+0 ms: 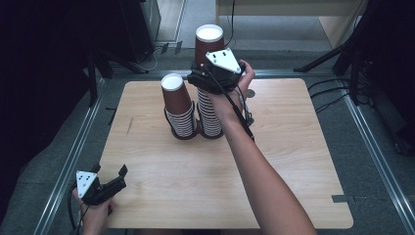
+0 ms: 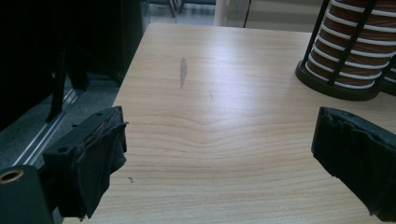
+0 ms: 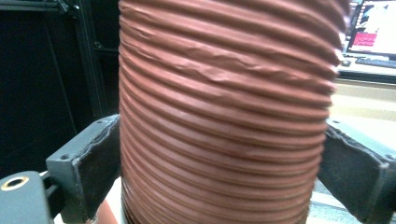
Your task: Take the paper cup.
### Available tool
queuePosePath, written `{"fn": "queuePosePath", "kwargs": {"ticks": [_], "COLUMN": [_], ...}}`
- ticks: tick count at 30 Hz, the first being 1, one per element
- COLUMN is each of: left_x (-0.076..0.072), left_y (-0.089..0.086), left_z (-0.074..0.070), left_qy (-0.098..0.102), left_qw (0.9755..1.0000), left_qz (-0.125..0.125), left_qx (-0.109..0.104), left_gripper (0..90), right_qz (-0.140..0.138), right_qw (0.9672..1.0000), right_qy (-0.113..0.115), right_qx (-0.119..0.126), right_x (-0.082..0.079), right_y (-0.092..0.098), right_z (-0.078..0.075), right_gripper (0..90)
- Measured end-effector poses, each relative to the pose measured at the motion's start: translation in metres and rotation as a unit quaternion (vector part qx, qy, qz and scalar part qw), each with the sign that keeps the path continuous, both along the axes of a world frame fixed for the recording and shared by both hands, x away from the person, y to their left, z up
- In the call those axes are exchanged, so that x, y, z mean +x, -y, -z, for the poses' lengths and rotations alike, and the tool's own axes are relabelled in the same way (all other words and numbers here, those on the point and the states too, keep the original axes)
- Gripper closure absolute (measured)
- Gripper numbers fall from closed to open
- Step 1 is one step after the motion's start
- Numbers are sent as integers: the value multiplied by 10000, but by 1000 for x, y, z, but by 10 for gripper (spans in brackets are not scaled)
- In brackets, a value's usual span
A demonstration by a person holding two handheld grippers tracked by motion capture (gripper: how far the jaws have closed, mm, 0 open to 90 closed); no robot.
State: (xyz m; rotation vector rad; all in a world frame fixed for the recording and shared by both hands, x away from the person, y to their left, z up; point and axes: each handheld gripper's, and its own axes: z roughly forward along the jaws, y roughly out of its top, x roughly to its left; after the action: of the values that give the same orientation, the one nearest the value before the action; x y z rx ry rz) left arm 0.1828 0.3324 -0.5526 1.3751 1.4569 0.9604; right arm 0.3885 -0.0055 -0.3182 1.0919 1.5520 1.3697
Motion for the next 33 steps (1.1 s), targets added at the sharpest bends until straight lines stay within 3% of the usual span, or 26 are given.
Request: {"fn": "queuePosePath", "kwargs": {"ticks": [6, 12, 16, 25, 29, 33], "left_x": [0, 0, 0, 0, 0, 0], "left_y": [1, 1, 1, 1, 1, 0], "left_z": [-1, 0, 0, 0, 0, 0], "left_qy": [141, 156, 148, 160, 137, 127], "left_qw": [9999, 9999, 9999, 9999, 9999, 9999], "left_qz": [-66, -52, -45, -19, -34, -41], "left_qx": [24, 4, 16, -2, -6, -68], "left_gripper": [36, 36, 36, 36, 36, 36], "right_qz": [1, 33, 77, 73, 20, -4], "right_qw": [10000, 9996, 9993, 9949, 9939, 9909], "right_qy": [-22, 236, 324, 984, 1084, 1328], "right_qx": [-4, 165, 141, 206, 182, 198], "right_x": [0, -4, -5, -6, -5, -7], "right_y": [-1, 1, 1, 2, 3, 3], "right_z": [-2, -13, -17, -26, -29, -36], "right_gripper": [109, 117, 117, 124, 124, 125]}}
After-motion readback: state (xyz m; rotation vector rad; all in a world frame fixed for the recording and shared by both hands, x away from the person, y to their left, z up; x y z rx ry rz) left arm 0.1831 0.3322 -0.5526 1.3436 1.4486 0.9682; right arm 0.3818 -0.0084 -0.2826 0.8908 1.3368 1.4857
